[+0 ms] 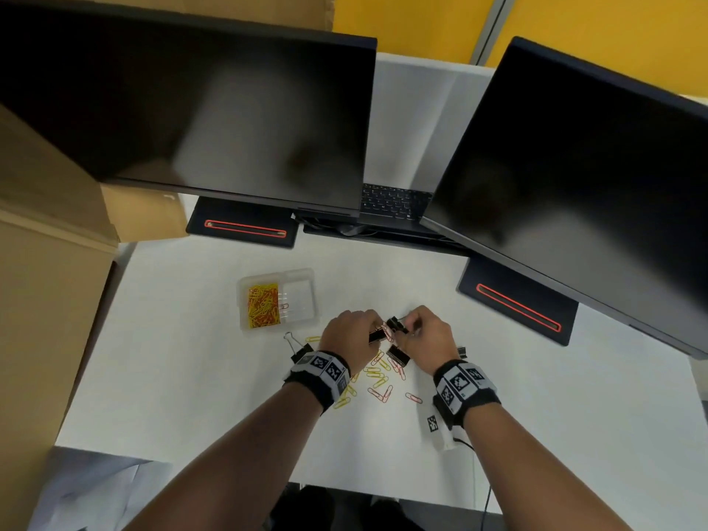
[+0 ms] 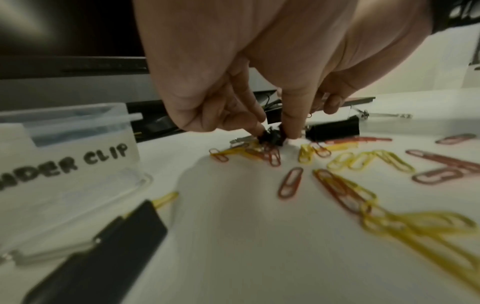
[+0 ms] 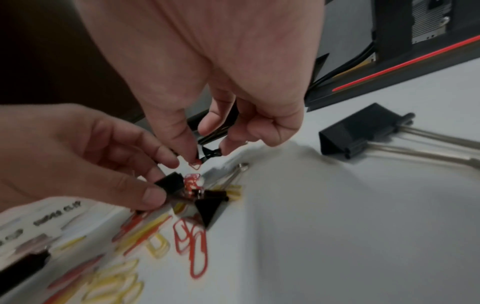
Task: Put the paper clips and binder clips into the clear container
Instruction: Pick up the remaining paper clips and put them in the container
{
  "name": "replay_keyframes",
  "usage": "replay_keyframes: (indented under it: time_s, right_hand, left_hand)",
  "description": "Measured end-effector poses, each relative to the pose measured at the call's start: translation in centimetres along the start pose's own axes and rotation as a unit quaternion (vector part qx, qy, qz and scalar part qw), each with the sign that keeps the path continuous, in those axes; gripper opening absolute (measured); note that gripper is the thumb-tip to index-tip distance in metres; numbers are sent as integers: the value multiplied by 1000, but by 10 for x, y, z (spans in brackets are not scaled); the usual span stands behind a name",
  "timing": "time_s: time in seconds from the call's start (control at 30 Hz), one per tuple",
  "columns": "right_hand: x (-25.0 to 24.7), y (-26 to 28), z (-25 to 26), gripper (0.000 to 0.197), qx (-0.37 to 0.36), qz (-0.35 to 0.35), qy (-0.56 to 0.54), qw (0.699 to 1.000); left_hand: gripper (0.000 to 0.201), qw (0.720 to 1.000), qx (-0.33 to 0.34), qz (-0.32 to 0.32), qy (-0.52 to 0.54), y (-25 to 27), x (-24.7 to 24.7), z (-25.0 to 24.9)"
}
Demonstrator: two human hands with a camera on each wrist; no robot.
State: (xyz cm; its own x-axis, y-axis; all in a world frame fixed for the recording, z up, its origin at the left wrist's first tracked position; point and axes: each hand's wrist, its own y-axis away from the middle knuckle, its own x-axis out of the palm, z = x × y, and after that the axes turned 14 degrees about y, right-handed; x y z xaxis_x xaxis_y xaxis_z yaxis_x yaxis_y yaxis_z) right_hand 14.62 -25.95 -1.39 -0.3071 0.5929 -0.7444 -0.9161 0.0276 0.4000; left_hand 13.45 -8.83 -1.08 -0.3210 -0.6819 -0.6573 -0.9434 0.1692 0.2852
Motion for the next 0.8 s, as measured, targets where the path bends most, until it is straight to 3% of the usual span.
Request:
replay_keyframes:
  time_s: [0.2,0.4,0.5,0.6,0.7,0.8]
  right_hand:
    - [-27,0,-8,26,-18,15,-65,998]
    - [-24,-2,-17,23,-55,62,11,996]
    - [-30,-4,-21,16,-30,11,-3,1000]
    - [-41,-14,-30,11,-25,-46,69,996]
    - [-44,-21,-40,8,-30,-46,115,992]
    - [-44,-18,-41,13,-42,-56,158,985]
  left_hand:
    - [25,993,-18,-11,118,6,-30,-4]
    - [26,995,-13,-4,101,-32,-59,-10]
    - [19,999,-6,-14,35,-60,-57,-15]
    - [15,1000,-14,-23,-7,-80,-50,-13]
    - [22,999,-36,-13,-26,-83,-44,-6]
    - [32,999,-18,-38,-13,-68,-41,-8]
